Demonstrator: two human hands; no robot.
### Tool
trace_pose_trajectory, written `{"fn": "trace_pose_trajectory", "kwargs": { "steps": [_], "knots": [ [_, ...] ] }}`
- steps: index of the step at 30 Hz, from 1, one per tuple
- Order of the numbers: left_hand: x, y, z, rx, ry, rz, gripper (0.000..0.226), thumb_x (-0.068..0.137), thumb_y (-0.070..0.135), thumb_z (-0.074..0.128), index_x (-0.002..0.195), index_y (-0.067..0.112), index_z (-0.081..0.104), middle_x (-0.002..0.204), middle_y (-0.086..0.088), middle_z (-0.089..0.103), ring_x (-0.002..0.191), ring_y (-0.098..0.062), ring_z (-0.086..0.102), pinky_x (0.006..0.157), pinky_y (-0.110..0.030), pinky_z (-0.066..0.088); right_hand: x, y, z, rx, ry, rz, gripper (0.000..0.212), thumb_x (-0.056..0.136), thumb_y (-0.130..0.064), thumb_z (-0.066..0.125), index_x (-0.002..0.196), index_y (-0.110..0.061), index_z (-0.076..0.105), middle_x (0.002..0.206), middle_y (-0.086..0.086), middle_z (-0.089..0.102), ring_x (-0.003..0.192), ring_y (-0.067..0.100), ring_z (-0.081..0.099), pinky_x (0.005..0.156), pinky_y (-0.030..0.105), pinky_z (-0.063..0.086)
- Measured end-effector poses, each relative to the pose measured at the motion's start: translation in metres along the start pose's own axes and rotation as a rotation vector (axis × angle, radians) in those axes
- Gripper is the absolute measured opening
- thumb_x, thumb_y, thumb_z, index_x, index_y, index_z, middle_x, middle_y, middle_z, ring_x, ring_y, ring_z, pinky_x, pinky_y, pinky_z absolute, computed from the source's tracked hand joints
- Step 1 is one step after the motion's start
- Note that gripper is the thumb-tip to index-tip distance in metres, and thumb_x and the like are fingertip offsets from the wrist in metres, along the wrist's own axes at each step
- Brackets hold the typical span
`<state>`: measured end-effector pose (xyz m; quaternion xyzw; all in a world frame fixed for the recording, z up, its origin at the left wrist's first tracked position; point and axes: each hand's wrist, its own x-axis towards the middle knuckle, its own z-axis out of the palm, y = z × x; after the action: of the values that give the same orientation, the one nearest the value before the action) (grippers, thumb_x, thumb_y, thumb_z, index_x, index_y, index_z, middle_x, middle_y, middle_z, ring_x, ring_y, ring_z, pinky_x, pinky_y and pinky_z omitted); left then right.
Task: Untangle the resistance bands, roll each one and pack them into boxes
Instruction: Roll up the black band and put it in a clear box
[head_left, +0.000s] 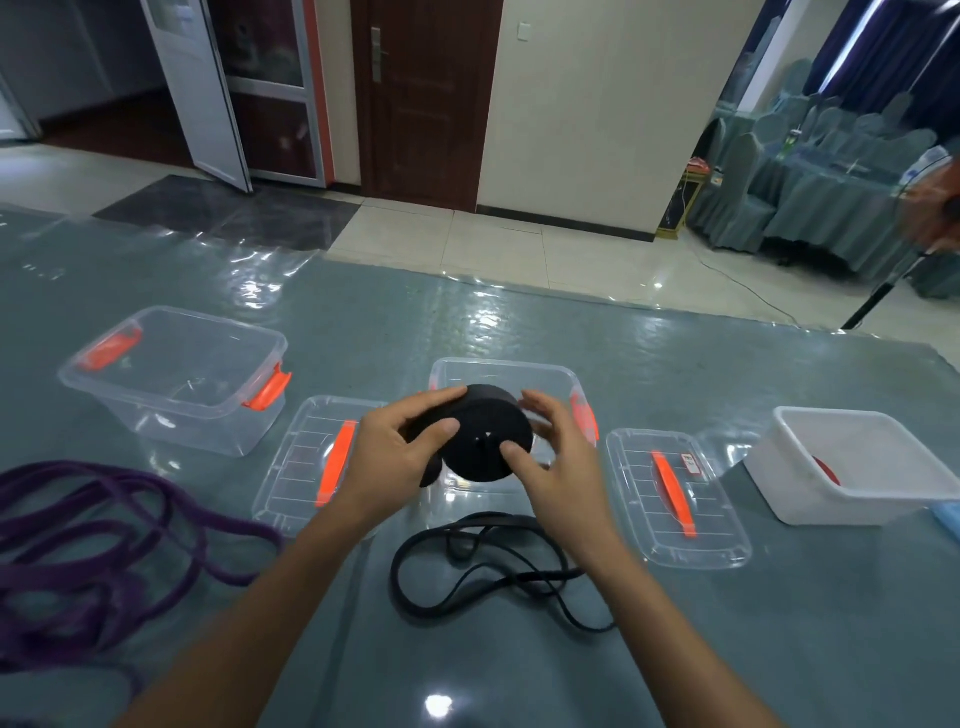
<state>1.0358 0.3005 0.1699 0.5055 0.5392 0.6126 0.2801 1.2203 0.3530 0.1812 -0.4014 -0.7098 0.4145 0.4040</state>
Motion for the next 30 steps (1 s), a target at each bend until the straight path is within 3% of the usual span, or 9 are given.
{"fn": "trace_pose_trajectory", "kwargs": {
  "steps": [4,8,10,12,13,18,22,25,30],
  "knots": [
    [0.006,0.004,-0.011,0.083,-0.115,-0.020,0.038,0.090,-0.002,0.067,0.116,0.026,0.073,0.109,0.011,0.075,0.106,-0.010,0.069,0.096,-0.027,0.054,0.009,0.001,-0.014,-0.530,-0.235,-0.390,0.055,0.093,-0.014,0.066,0.144,-0.024,0.048,0.145,-0.006,0.048,0.131,0.007,0.047,0.111,0.006,0.022],
    [0.008,0.008,-0.013,0.072,-0.142,-0.025,0.036,0.088,0.000,0.071,0.111,0.028,0.074,0.105,0.010,0.076,0.102,-0.011,0.071,0.094,-0.028,0.055,0.013,-0.007,-0.019,-0.322,-0.185,-0.279,0.046,0.085,-0.002,0.073,0.128,-0.017,0.065,0.124,-0.006,0.065,0.113,0.009,0.060,0.099,-0.005,0.021],
    [0.007,0.010,-0.010,0.022,-0.108,-0.023,0.032,0.088,0.002,0.072,0.109,0.026,0.075,0.105,0.007,0.076,0.102,-0.014,0.071,0.093,-0.030,0.056,0.014,-0.007,-0.018,-0.145,-0.134,-0.149,0.044,0.081,0.001,0.075,0.120,-0.019,0.071,0.114,-0.007,0.070,0.107,0.012,0.065,0.102,0.005,0.033],
    [0.005,0.011,-0.004,-0.048,-0.057,-0.022,0.029,0.089,0.004,0.071,0.110,0.023,0.074,0.106,0.005,0.076,0.103,-0.015,0.071,0.094,-0.034,0.056,0.014,-0.005,-0.015,0.075,-0.107,-0.017,0.045,0.082,0.004,0.072,0.117,-0.024,0.072,0.109,-0.008,0.072,0.108,0.016,0.067,0.097,0.036,0.054],
    [0.003,0.011,0.000,-0.075,-0.041,-0.018,0.031,0.090,0.004,0.070,0.114,0.022,0.073,0.110,0.005,0.076,0.106,-0.016,0.070,0.095,-0.034,0.056,0.013,-0.006,-0.013,0.175,-0.077,0.045,0.045,0.084,0.006,0.069,0.116,-0.025,0.072,0.107,-0.006,0.073,0.108,0.020,0.067,0.089,0.044,0.059],
    [-0.005,0.001,0.020,-0.049,0.025,0.008,0.044,0.093,0.014,0.065,0.136,0.023,0.060,0.131,0.008,0.066,0.124,-0.012,0.060,0.103,-0.027,0.048,0.004,-0.017,0.002,0.431,0.040,0.178,0.040,0.090,0.009,0.061,0.126,-0.010,0.063,0.094,-0.029,0.072,0.099,0.022,0.072,0.082,0.050,0.060],
    [-0.002,-0.007,0.014,-0.094,0.020,-0.045,0.042,0.091,0.019,0.061,0.133,0.024,0.062,0.127,0.004,0.068,0.120,-0.014,0.062,0.102,-0.029,0.048,-0.001,0.003,0.010,-0.028,0.029,-0.083,0.049,0.090,-0.012,0.069,0.136,-0.022,0.056,0.130,-0.041,0.049,0.125,0.010,0.055,0.097,0.042,0.055],
    [0.005,-0.013,0.008,-0.126,0.000,-0.088,0.040,0.092,0.016,0.061,0.132,0.019,0.063,0.123,0.002,0.071,0.118,-0.016,0.064,0.101,-0.029,0.050,0.001,0.024,0.006,-0.513,-0.167,-0.407,0.078,0.087,-0.036,0.073,0.153,-0.023,0.033,0.161,-0.010,0.024,0.145,0.014,0.031,0.112,0.031,0.039],
    [0.016,-0.023,0.008,-0.141,-0.092,-0.217,0.035,0.097,0.003,0.058,0.126,0.020,0.067,0.119,0.003,0.072,0.115,-0.014,0.066,0.095,-0.022,0.051,0.006,0.040,0.006,-0.619,-0.208,-0.429,0.098,0.078,-0.043,0.080,0.156,-0.013,0.027,0.163,0.000,0.023,0.144,0.022,0.031,0.111,0.034,0.040]
  ]
}}
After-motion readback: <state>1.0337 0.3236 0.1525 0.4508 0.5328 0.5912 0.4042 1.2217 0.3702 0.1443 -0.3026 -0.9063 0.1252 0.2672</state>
